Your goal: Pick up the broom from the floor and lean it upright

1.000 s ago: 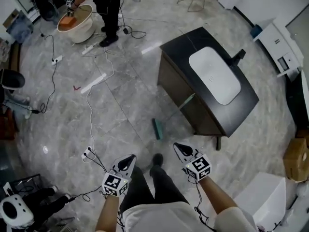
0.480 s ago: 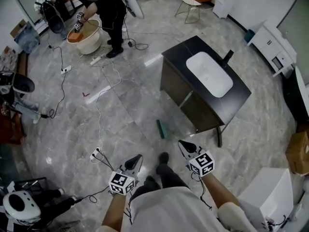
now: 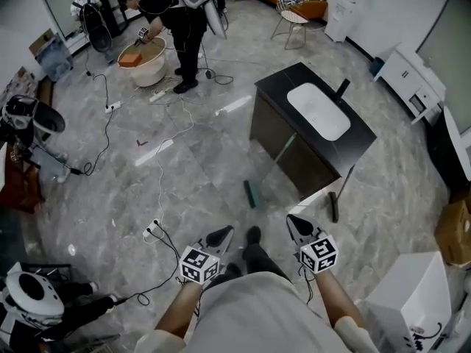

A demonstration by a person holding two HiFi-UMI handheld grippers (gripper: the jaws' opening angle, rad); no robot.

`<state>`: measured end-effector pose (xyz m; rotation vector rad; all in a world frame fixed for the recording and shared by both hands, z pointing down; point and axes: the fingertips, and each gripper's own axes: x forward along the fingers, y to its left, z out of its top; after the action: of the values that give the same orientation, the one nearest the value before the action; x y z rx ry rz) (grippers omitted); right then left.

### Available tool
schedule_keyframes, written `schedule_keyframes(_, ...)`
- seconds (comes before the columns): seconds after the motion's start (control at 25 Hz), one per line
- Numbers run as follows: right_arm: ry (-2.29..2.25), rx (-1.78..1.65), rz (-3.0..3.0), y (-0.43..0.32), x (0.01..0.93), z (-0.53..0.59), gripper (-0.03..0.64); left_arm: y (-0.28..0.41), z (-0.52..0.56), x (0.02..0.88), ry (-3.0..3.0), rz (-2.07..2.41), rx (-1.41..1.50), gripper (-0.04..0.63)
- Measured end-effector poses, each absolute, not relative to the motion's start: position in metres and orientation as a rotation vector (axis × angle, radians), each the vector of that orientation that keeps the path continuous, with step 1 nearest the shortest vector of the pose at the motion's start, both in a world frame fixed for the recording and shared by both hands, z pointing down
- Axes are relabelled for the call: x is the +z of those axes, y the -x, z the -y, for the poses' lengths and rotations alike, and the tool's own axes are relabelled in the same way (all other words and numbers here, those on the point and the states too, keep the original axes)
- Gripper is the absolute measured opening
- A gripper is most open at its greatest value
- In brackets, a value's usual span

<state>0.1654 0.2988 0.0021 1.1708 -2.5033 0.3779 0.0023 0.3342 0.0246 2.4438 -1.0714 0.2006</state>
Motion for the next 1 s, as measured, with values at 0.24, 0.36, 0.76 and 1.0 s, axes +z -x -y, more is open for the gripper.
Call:
schedule_keyframes(0.24,-1.233,0.324,2.461,-0.191,-0.014,-0.35,0.0,-0.017,-0.366,0.009,-2.512,1.015,0.209,0.015)
schedule_keyframes(0.36,-1.265,0.305,2.459,-0.203,-0.024,-0.362,0.0,-0.026,-0.378,-0.001,-2.543,1.002,0.212,0.015)
schedule_keyframes(0.76,-1.279,0.369,2.548,-0.254,-0.049,-0.397,0.0,-0.077,-0.401,-0.039,-2.551,1.116,0.185,0.015)
schedule_keyframes(1.0,-1.249,0.341,2.578,-0.295,-0.063,-0.404,0.0,-0.106,-0.406,-0.048,-2.545,1.184,0.157,0.015)
